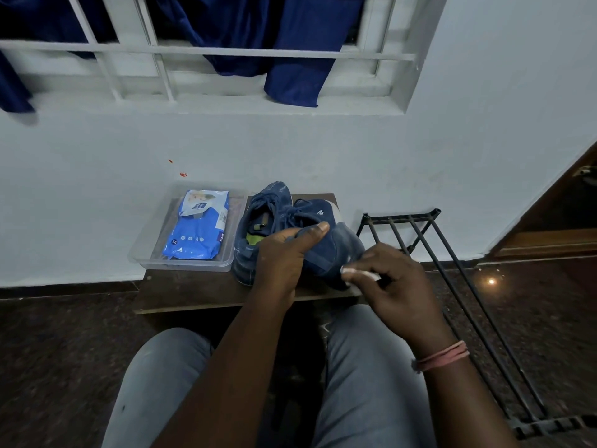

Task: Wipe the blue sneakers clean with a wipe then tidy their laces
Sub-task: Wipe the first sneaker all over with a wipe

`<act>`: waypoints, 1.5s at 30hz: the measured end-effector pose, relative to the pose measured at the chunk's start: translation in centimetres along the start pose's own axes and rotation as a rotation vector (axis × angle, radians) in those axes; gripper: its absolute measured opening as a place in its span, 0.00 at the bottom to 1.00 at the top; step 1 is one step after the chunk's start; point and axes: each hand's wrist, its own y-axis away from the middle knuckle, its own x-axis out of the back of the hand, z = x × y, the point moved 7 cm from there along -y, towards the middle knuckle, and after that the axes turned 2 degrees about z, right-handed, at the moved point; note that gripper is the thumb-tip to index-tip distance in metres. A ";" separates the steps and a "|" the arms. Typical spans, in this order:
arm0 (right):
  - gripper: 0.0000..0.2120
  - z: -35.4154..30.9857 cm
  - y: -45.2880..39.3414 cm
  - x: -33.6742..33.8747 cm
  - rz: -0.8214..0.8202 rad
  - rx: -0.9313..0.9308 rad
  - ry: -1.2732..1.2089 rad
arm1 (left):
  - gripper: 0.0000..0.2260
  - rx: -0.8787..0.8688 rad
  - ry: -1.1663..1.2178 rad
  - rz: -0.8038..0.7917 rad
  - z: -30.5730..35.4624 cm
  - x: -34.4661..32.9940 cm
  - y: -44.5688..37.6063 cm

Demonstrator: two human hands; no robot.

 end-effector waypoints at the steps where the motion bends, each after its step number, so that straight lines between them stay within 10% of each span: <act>1: 0.04 0.2 -0.2 0.8 0.101 -0.050 -0.073 | 0.11 -0.003 0.001 -0.005 0.1 0.0 -0.2; 5: 0.06 1.9 -0.3 2.3 0.351 -0.282 -0.242 | 0.12 0.000 0.006 0.009 0.4 0.4 -0.3; 32: 0.13 -1.3 -0.1 -2.3 -0.158 0.199 0.209 | 0.11 0.062 0.029 -0.026 -0.3 0.5 0.6; 45: 0.03 0.7 -1.1 -0.2 0.208 -0.350 -0.481 | 0.10 0.084 0.017 -0.047 -0.2 -0.2 1.4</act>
